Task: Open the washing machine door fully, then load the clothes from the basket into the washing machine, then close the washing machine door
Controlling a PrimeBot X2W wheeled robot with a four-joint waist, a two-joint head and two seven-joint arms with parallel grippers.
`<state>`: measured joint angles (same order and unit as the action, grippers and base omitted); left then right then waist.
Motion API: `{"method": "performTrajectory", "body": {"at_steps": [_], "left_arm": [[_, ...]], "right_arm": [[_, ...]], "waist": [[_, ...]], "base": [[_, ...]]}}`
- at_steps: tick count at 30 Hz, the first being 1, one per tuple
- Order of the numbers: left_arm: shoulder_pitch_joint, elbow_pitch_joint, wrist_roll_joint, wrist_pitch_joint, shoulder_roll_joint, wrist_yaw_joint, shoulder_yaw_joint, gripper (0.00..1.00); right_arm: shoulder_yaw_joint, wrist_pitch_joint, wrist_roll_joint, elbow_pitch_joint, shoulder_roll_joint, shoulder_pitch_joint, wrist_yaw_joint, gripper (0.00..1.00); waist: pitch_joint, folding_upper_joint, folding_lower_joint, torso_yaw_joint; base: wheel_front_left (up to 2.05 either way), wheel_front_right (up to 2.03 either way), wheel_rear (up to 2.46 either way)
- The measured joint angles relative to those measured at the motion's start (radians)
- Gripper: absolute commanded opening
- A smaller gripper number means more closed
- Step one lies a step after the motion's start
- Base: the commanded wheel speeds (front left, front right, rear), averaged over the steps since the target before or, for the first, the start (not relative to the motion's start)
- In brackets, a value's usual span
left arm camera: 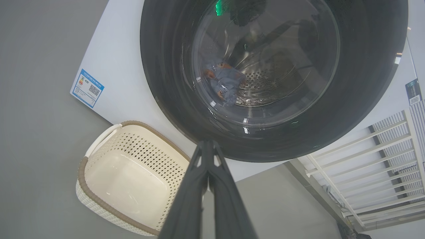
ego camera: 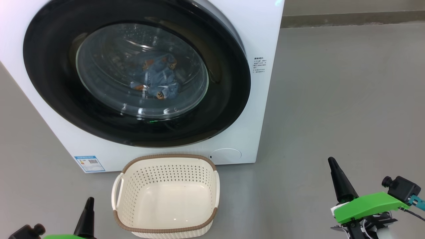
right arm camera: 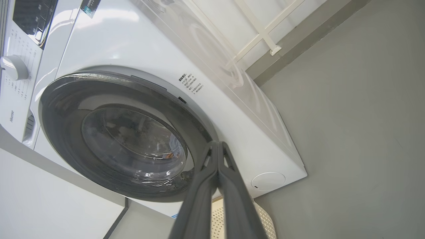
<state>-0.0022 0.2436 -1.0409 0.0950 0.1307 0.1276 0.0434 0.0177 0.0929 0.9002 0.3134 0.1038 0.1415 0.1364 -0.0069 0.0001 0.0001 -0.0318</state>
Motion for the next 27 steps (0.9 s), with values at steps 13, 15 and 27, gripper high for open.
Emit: {"method": "performTrajectory", "body": {"at_steps": [13,15,27], "left_arm": [[-0.011,0.006,-0.108,-0.042,-0.018,0.000,-0.023,0.00],[-0.019,0.007,-0.120,-0.045,-0.021,0.000,-0.026,0.00],[-0.026,0.010,-0.216,-0.079,-0.035,0.000,-0.049,0.00]], "right_arm": [[-0.029,-0.039,0.127,-0.006,-0.007,-0.003,0.000,0.00],[-0.032,-0.042,0.156,-0.006,-0.009,-0.003,0.000,0.00],[-0.059,-0.075,0.269,-0.012,-0.018,-0.008,-0.004,0.00]], "waist": [[0.001,0.0000,0.0000,0.006],[0.001,0.0000,0.0000,0.007],[0.003,0.0000,0.0000,0.012]], "base": [[0.00,0.00,0.00],[0.00,0.00,0.00],[0.00,0.00,0.00]]}}
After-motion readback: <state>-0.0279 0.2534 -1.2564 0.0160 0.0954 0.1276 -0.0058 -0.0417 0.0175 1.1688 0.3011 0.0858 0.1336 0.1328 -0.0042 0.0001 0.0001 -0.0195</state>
